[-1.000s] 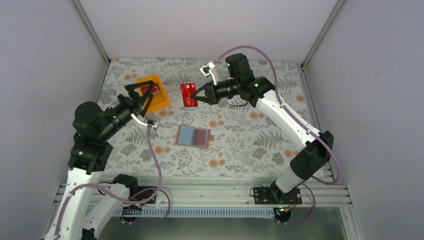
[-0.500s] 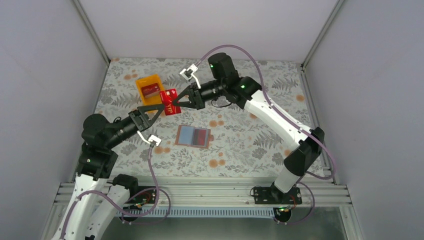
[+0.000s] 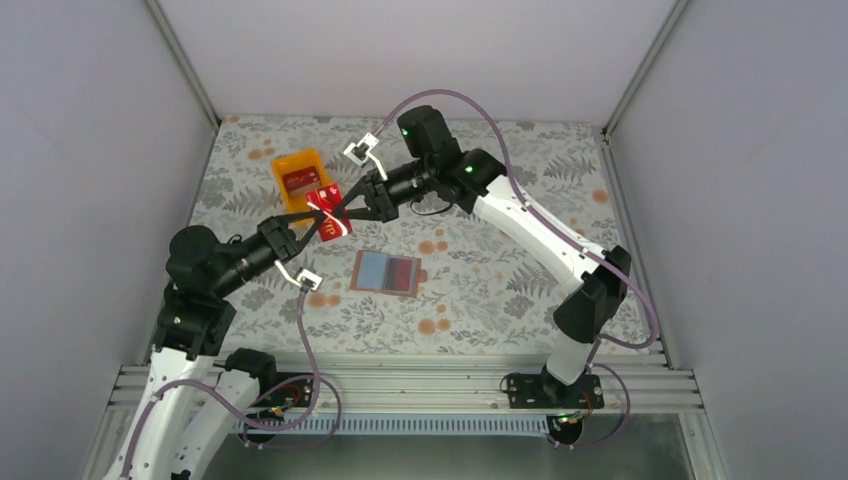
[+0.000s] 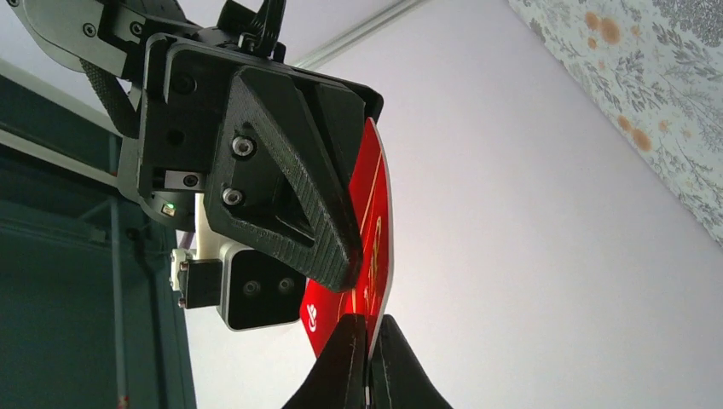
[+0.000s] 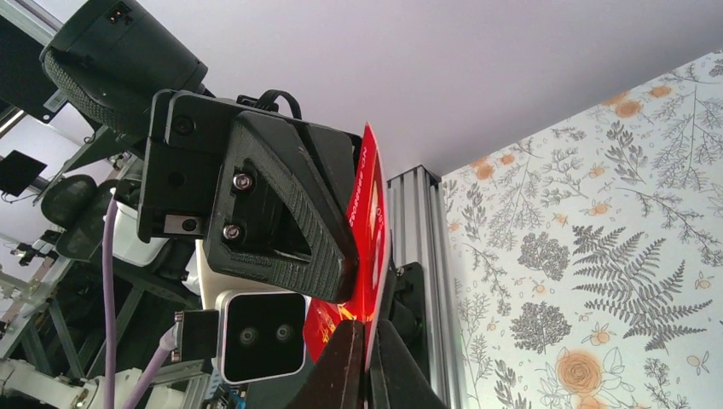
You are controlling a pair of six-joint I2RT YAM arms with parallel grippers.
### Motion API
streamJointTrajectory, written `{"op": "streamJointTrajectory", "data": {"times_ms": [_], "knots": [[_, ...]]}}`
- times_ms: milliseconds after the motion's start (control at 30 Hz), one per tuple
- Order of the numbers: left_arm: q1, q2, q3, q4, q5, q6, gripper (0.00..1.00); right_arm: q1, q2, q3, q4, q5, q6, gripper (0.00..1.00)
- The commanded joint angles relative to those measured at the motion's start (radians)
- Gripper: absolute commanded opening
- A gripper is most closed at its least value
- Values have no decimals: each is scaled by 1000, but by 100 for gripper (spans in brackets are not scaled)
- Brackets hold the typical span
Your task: Take the credit cards out of the card holder
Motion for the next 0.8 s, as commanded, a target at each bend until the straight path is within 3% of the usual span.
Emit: {"op": "streamJointTrajectory", "data": {"times_ms": [0, 67, 100, 200, 233, 267, 433, 600, 767], "knots": [[-5, -2, 4, 8, 73, 707, 2, 28, 12, 27, -14, -5, -23, 5], [-5, -2, 8, -6, 53, 695, 2, 26, 1, 29, -19, 51, -28, 15], [-5, -4, 11, -18, 33, 682, 2, 26, -10, 27, -23, 98, -30, 25], [-6, -6, 33, -84, -67, 617, 2, 3, -69, -10, -9, 271, -13, 64], [-5, -3, 40, -108, -147, 588, 2, -11, -92, -33, 5, 324, -1, 91], [-6, 3, 45, -126, -214, 544, 2, -33, -132, -63, 20, 386, 9, 99], [-5, 121, 112, -177, -567, 228, 2, -85, -282, -173, 61, 701, 24, 100], [-5, 428, 380, -392, -866, -331, 2, -102, -451, -308, 136, 1044, 45, 100], [-3, 767, 648, -587, -970, -842, 2, -130, -530, -384, 170, 1150, 26, 100]]}}
